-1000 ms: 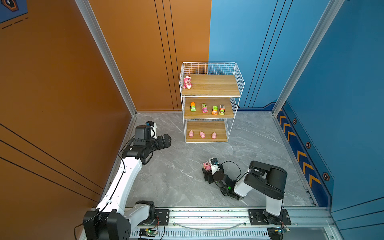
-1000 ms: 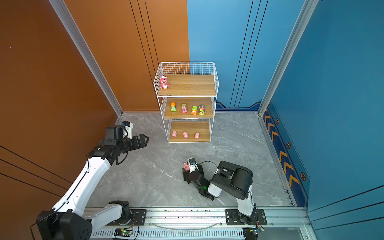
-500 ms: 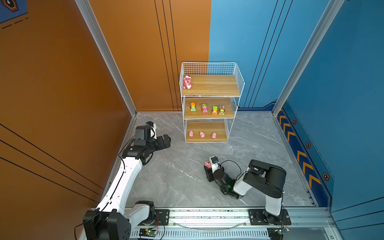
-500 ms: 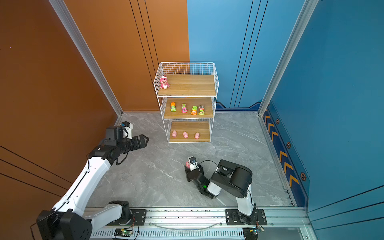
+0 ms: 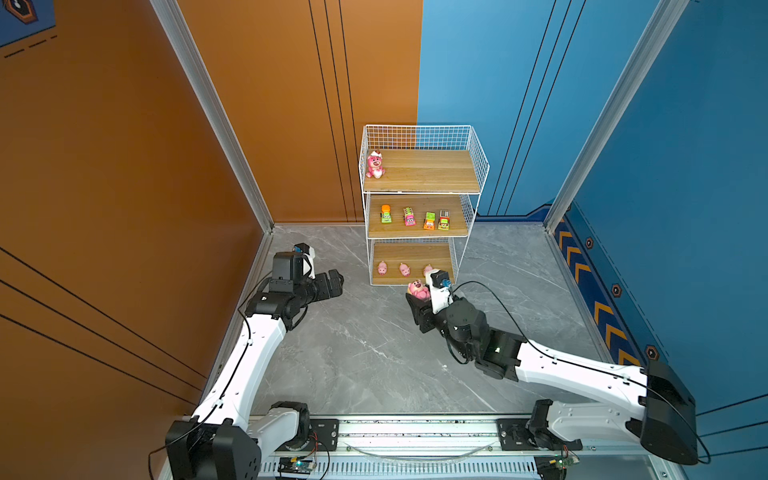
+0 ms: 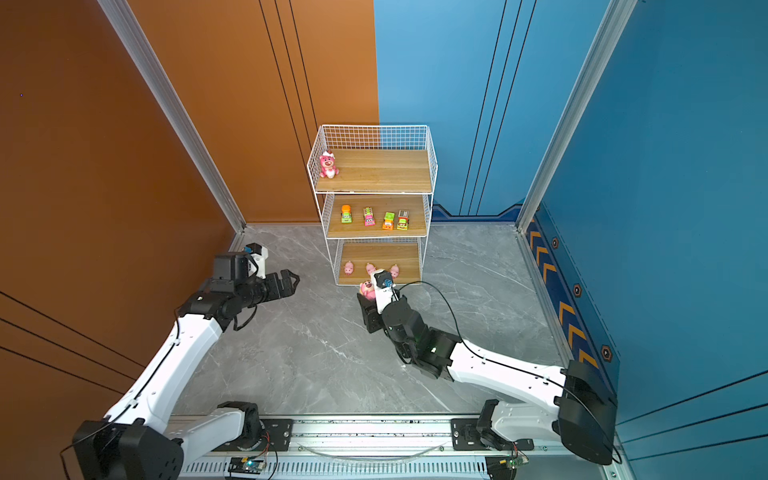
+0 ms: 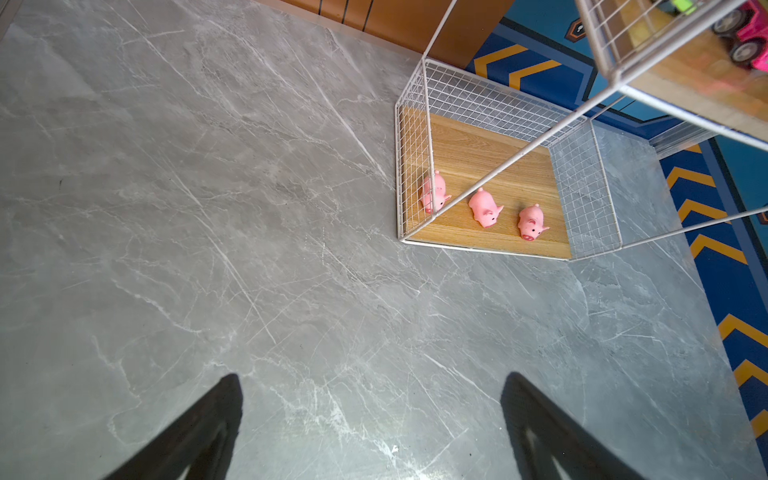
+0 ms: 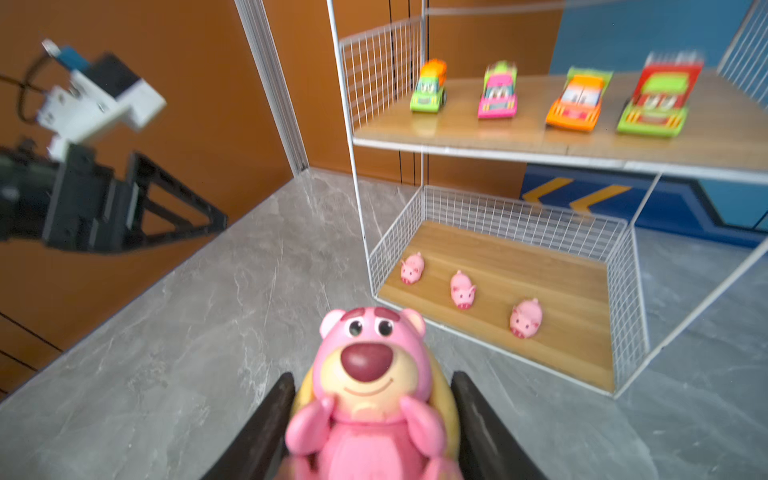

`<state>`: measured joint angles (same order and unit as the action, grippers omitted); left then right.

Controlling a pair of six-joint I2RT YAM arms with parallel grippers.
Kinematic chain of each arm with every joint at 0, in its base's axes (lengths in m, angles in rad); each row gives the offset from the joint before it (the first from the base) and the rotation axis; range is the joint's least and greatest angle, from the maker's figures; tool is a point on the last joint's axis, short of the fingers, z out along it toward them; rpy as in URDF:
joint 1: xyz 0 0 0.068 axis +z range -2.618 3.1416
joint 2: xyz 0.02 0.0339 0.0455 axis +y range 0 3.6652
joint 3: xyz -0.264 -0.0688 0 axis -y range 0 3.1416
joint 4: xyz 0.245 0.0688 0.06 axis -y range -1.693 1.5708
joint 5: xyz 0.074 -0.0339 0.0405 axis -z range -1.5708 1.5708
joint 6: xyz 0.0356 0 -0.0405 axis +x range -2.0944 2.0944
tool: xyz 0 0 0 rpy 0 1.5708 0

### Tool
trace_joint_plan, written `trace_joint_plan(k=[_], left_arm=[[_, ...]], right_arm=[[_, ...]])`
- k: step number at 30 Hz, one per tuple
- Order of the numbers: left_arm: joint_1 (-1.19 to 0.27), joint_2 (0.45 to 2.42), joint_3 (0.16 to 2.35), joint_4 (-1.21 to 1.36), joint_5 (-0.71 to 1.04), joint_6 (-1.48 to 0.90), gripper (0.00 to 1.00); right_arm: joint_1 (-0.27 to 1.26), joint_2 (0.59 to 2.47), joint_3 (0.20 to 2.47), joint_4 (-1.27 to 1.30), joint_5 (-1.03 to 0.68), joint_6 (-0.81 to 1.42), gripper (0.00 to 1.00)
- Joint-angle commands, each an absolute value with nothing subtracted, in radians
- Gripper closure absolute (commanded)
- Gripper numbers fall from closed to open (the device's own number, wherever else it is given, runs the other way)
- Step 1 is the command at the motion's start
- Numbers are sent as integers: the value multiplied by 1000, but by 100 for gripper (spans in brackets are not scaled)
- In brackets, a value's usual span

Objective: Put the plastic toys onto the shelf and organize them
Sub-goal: 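Lift the pink bear and carry it up to the top shelf tier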

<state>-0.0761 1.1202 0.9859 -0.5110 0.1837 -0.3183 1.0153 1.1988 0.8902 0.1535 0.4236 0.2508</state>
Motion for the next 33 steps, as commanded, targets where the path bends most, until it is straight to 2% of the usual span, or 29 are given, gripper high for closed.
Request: trace_joint_plan(k=[1, 9, 20, 33], left_arm=[[-91, 1101, 978, -496, 191, -309, 2], [-134, 1079, 992, -476, 180, -275, 2], [-238, 1040, 1075, -472, 139, -221, 2], [-309, 1015, 962, -397, 237, -149, 2]], right_arm=[[963, 1179, 1046, -166, 423, 204, 58], [845, 1286, 1432, -347, 359, 149, 58], [750, 1512, 1846, -429, 314, 107, 58], [709, 1688, 2102, -445, 312, 99, 57]])
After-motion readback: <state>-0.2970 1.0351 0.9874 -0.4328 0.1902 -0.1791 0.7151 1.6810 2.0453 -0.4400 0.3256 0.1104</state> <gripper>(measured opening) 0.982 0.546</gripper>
